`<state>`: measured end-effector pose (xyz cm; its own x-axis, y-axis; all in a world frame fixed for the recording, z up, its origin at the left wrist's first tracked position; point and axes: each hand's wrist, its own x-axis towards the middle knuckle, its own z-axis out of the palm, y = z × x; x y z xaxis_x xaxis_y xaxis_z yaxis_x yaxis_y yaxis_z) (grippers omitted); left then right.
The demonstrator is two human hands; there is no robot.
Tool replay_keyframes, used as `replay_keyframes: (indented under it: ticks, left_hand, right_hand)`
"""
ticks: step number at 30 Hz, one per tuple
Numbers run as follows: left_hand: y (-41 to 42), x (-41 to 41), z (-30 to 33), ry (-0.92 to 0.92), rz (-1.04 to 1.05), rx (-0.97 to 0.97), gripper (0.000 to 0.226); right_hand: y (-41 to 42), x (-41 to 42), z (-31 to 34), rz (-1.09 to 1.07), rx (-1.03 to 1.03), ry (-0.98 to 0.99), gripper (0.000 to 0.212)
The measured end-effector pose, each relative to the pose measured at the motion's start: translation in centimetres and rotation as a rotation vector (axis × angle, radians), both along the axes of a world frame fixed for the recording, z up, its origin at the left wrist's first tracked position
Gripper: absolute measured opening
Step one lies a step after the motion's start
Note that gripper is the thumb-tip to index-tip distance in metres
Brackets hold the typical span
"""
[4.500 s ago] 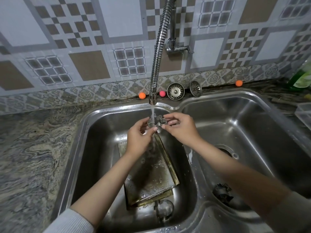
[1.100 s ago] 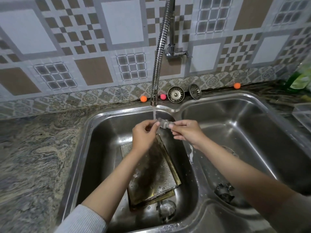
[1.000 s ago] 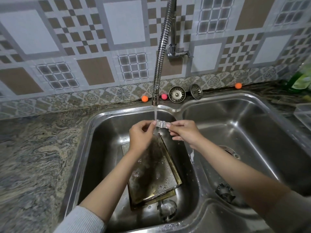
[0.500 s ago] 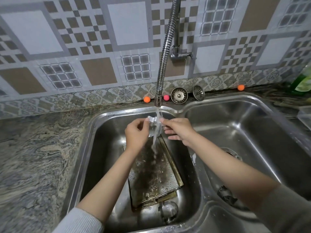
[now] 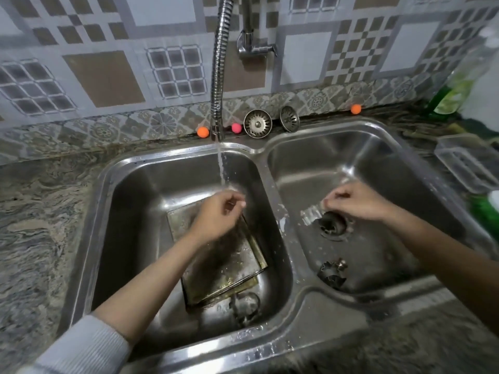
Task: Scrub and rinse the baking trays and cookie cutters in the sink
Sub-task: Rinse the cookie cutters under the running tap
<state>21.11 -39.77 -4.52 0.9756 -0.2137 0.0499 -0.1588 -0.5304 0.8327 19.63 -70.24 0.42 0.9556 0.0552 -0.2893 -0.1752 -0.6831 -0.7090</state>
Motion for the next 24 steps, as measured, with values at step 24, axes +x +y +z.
replay_keyframes:
  ticks: [24]
  left_hand:
    - [-0.1,-8.5,-7.9,-0.393,-1.028,0.934,0.041]
  right_hand:
    - [-4.2,-3.9,-10.6,0.487,-0.437,0.226,0.019]
